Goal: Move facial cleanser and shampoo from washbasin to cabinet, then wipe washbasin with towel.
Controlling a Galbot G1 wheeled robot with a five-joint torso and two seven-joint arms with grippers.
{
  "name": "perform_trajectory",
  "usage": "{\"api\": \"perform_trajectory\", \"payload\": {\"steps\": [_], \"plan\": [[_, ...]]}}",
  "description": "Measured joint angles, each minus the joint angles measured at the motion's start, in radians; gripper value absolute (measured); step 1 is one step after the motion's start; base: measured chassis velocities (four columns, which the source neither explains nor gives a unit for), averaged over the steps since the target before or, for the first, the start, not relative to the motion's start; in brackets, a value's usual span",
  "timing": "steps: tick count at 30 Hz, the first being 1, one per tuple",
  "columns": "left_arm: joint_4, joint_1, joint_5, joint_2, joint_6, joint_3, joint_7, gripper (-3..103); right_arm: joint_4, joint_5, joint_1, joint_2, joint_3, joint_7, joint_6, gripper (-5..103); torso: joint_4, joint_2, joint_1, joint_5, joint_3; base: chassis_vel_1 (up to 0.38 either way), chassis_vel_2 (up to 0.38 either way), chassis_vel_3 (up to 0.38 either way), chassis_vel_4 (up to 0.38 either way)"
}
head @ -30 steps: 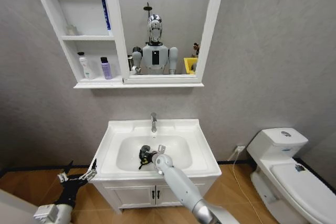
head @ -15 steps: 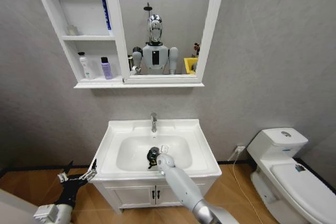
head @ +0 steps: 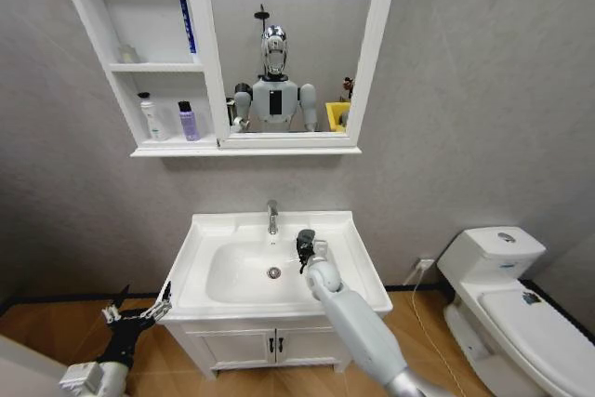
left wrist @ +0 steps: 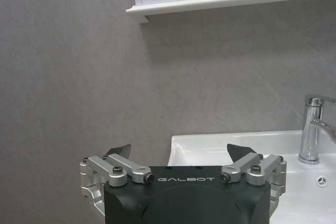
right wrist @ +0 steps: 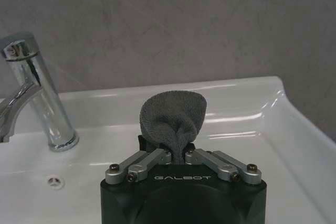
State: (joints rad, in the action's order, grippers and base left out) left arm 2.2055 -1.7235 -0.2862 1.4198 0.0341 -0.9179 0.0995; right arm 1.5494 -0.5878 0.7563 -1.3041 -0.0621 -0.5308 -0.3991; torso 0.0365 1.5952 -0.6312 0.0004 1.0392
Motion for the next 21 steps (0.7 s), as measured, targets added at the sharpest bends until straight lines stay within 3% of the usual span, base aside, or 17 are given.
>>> {"api": "perform_trajectory", "payload": {"steps": [6,9,11,18,21], "plan": [[0.0,0.0,0.0,0.0,0.0,0.0,0.0,100,-0.028,0.002,0.002,0.054,-0.085,0.044,0.018,7,0.0002,0.0,0.0,0.0,0.0,0.0,0.0,0.0,0.0],[0.0,0.0,0.0,0.0,0.0,0.0,0.0,100,-0.068,-0.011,0.001,0.076,-0.108,0.089,0.063,3,0.0,0.0,0.0,-0.0001,0.0,0.0,0.0,0.0,0.0],[0.0,0.0,0.0,0.0,0.0,0.0,0.0,100,-0.104,-0.014,0.005,0.095,-0.122,0.148,0.108,12,0.0,0.0,0.0,0.0,0.0,0.0,0.0,0.0,0.0],[0.0,0.0,0.0,0.0,0.0,0.0,0.0,100,-0.18,0.04,0.005,0.102,-0.145,0.245,0.195,33,0.0001,0.0,0.0,-0.0003,0.0,0.0,0.0,0.0,0.0],[0.0,0.0,0.0,0.0,0.0,0.0,0.0,100,-0.216,0.045,0.001,0.1,-0.151,0.287,0.232,49,0.0002,0.0,0.0,-0.0003,0.0,0.0,0.0,0.0,0.0]]}}
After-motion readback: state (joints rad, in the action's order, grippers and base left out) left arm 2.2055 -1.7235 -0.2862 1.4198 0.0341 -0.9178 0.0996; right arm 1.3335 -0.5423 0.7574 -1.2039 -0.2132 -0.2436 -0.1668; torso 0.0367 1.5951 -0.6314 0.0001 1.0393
